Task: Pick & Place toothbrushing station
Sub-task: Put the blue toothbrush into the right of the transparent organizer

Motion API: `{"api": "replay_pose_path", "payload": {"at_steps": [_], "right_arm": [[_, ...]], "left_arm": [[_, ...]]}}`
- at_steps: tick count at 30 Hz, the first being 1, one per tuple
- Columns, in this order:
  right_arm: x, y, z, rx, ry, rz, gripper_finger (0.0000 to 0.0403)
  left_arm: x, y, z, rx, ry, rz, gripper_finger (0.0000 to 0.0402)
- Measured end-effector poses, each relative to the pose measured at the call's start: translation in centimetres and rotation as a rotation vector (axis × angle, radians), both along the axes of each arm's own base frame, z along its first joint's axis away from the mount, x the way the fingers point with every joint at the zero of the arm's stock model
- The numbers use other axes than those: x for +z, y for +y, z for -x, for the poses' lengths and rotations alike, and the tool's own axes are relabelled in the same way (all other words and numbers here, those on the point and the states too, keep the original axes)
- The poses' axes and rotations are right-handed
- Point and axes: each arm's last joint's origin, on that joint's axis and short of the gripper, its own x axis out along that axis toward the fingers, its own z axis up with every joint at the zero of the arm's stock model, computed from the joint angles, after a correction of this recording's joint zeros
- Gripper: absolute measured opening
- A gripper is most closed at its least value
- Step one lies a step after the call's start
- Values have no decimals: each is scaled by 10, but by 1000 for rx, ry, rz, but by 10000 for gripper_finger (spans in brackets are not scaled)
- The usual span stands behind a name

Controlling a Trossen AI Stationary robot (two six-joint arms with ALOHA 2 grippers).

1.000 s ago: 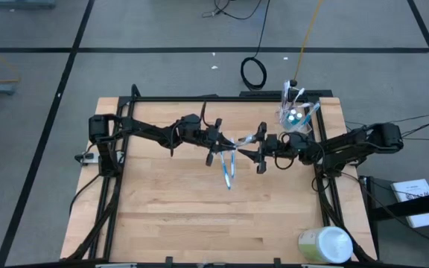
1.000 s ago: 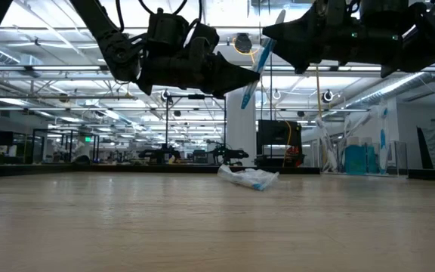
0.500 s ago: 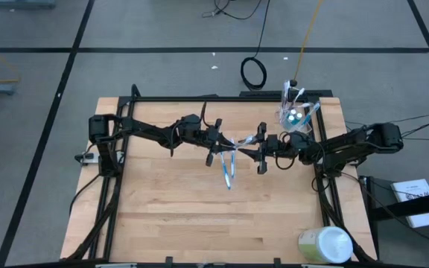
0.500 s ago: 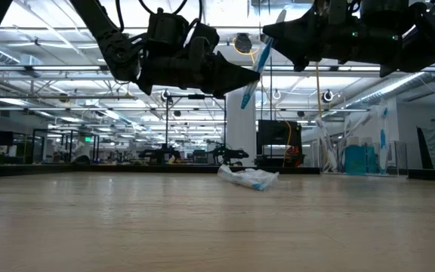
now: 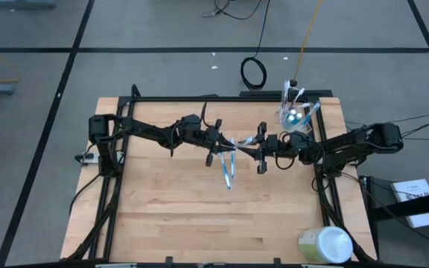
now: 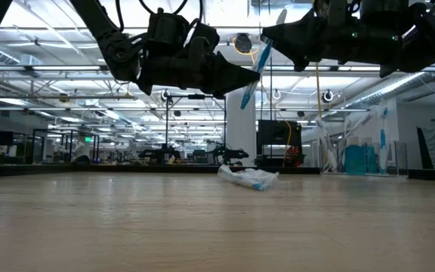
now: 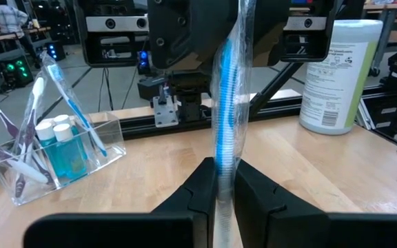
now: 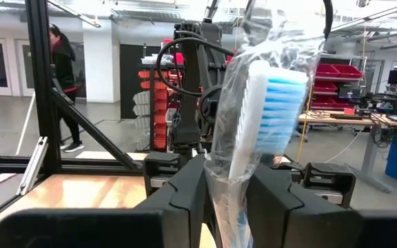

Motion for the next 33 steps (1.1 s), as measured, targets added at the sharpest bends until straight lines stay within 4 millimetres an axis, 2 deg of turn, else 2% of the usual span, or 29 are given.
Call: {"api": "replay_pose_path", "payload": {"at_steps": [33], "right_arm": [[-1, 0, 0, -11, 15, 29, 20]], "left_arm": [[-1, 0, 0, 0, 8, 4, 37]]}}
